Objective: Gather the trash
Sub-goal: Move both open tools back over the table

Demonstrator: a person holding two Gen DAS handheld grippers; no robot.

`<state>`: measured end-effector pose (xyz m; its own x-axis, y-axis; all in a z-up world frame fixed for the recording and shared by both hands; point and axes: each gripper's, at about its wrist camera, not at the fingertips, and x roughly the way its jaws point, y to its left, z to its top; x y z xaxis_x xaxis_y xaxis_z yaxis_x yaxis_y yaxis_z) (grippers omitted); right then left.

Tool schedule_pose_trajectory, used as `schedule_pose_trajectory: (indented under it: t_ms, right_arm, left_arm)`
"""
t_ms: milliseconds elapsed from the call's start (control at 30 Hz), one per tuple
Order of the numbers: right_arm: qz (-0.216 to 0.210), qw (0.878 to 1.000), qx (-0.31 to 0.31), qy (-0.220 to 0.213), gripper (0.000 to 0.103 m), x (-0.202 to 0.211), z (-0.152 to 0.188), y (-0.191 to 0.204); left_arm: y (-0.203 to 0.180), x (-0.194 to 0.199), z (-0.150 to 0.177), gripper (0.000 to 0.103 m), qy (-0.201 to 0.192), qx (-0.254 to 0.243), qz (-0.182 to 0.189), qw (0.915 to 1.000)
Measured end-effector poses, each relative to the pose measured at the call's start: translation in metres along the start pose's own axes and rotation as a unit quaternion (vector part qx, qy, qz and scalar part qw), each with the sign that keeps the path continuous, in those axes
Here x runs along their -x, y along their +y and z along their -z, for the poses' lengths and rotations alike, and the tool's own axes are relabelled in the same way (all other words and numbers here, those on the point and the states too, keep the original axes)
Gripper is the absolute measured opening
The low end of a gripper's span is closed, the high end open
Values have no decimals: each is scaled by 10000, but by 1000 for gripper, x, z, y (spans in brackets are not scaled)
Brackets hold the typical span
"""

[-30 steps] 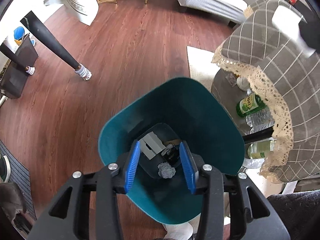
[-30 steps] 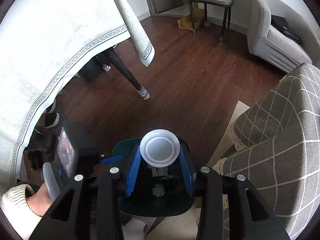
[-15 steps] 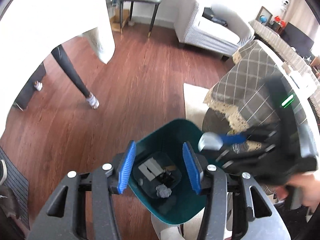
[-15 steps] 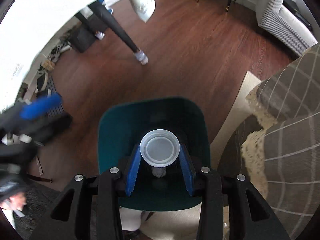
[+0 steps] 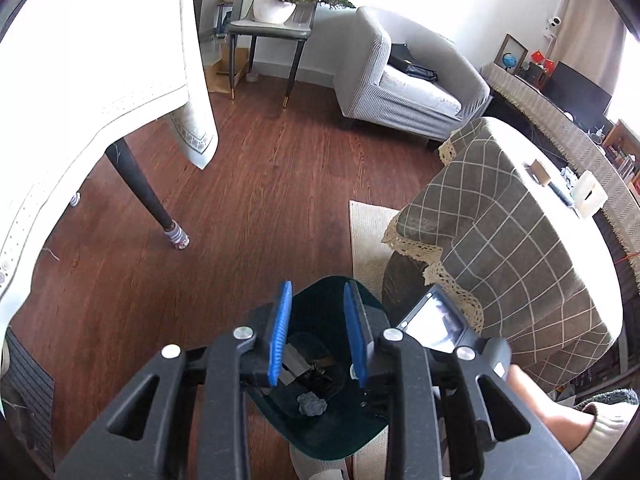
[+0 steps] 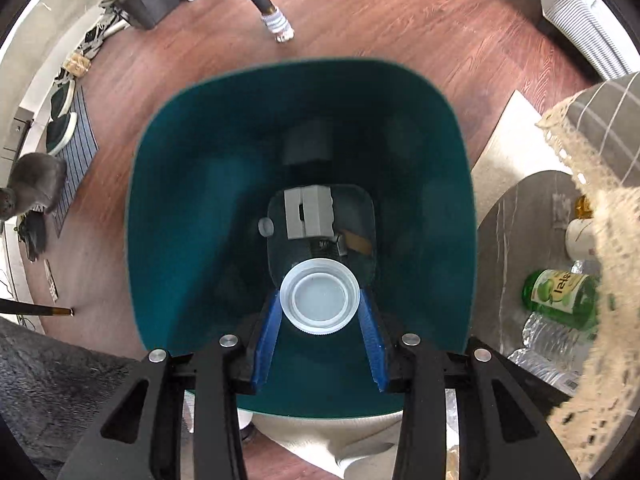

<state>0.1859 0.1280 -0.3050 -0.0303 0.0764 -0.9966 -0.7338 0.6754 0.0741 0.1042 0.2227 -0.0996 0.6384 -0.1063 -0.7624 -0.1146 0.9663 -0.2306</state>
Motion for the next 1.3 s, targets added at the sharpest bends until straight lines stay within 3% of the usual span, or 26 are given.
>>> schedule_pose_trajectory:
  t_ms: [267,400,533,867,1133,1300]
  right_arm:
    - [-33,9999,28,91,40,-13,4,-8]
    - [-60,9999,35,77,56,-10,5,-11]
    - [-127,9999,58,-72,56,6,9,-13]
    - [-405,9911,73,-1267,56,96,19,-21]
    - [-301,9725,92,-2307,38,180,33,-29]
    - [-157,9596,-71,-2808,37,227,49,-48]
  left_arm:
    - [-14,17,-13,28,-230,-169,-111,9995]
    - [-18,20,-20,28,-332,-182,-123,9992]
    - [-24,21,-25,28,-361,-215,-102,9991]
    - [-53,42,-41,28,-678,-355,-63,9970]
    - [-73,54,-56,28,-937,-395,120,9947]
    - [-96,53,-60,33,-1046,-574,255,9925]
